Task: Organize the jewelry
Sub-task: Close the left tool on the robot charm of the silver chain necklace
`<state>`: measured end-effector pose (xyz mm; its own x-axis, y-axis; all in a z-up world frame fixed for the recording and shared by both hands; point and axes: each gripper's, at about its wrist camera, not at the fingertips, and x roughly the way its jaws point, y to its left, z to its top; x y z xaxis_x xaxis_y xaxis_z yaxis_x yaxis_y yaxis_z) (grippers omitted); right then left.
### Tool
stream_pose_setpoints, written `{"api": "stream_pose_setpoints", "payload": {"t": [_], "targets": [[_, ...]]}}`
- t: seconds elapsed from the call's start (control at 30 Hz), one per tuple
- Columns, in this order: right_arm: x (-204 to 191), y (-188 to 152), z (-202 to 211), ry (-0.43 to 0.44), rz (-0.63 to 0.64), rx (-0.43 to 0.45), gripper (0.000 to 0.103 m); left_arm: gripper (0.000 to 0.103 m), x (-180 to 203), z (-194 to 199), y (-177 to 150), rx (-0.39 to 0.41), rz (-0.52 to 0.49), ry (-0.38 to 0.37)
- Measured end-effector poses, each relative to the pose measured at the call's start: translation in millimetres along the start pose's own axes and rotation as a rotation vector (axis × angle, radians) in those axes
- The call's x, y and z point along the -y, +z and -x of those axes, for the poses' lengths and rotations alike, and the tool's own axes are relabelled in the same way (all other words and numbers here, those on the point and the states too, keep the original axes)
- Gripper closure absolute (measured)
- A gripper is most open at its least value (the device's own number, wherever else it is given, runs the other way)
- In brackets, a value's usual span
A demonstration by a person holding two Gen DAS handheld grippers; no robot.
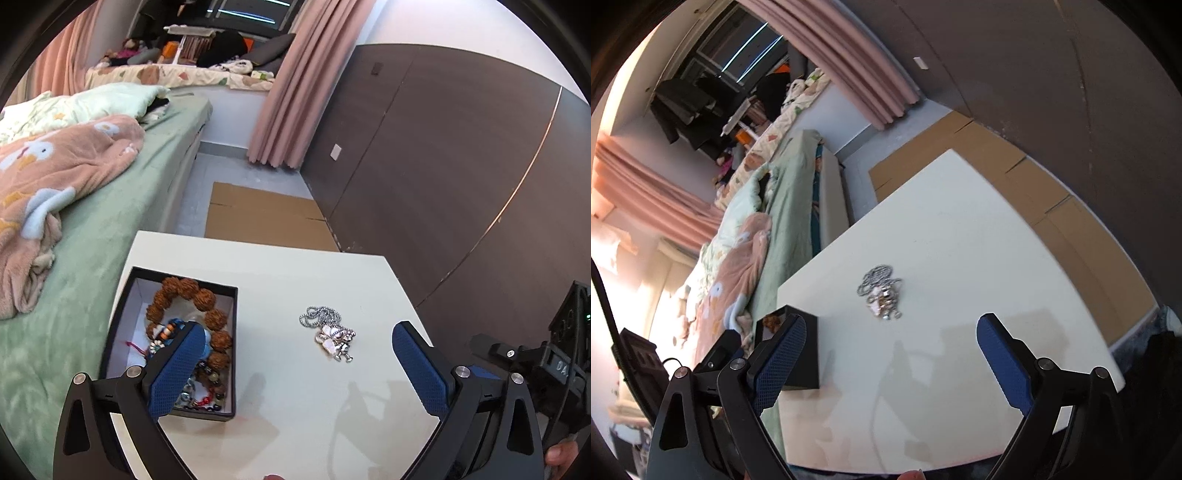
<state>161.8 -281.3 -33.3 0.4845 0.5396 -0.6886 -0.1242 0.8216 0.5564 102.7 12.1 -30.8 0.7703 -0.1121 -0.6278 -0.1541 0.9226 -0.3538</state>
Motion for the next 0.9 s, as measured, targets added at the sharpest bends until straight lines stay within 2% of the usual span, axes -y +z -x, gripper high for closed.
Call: {"api": "stream_pose_setpoints", "payload": {"t": [0.17,0.23,0.4,0.43,0.6,0.7,0.9], "targets": [[9.2,2.5,9.5,-0.008,0.003,0.012,0.007,0.002,10.8,-7.1,-1.3,-0.010,-0.029,-0.011],[13.8,3.7,8.9,-0.010,-0.001,-0.001,0.000,0.002,15.7,-9.4,-3.4,-0.012,-0.046,-0.021],[24.3,8.2,12.5,-0.061,-0.004,0.013,0.000,0.003,28.0,-19.0,-8.6,-0.038,-0.087,-0.055],[26.5,9.6,12.4,-0.063,-0.010,0.011,0.000,0.004,29.7,-22.1,-9.6,-0.044,-0.094,-0.059],[35.4,13.4,9.4,-0.070,-0.029,-0.017,0.000,0.031,34.3,-42.7,-14.6,-0.107,-0.110,-0.066],[43.1,13.8,6.1,-0.089,-0.054,-0.036,0.000,0.036,36.9,-53.9,-17.2,-0.134,-0.112,-0.069],[57.0,18.3,-3.3,-0.170,-0.091,-0.069,0.000,0.038,50.8,-78.2,-21.8,-0.174,-0.154,-0.082]]}}
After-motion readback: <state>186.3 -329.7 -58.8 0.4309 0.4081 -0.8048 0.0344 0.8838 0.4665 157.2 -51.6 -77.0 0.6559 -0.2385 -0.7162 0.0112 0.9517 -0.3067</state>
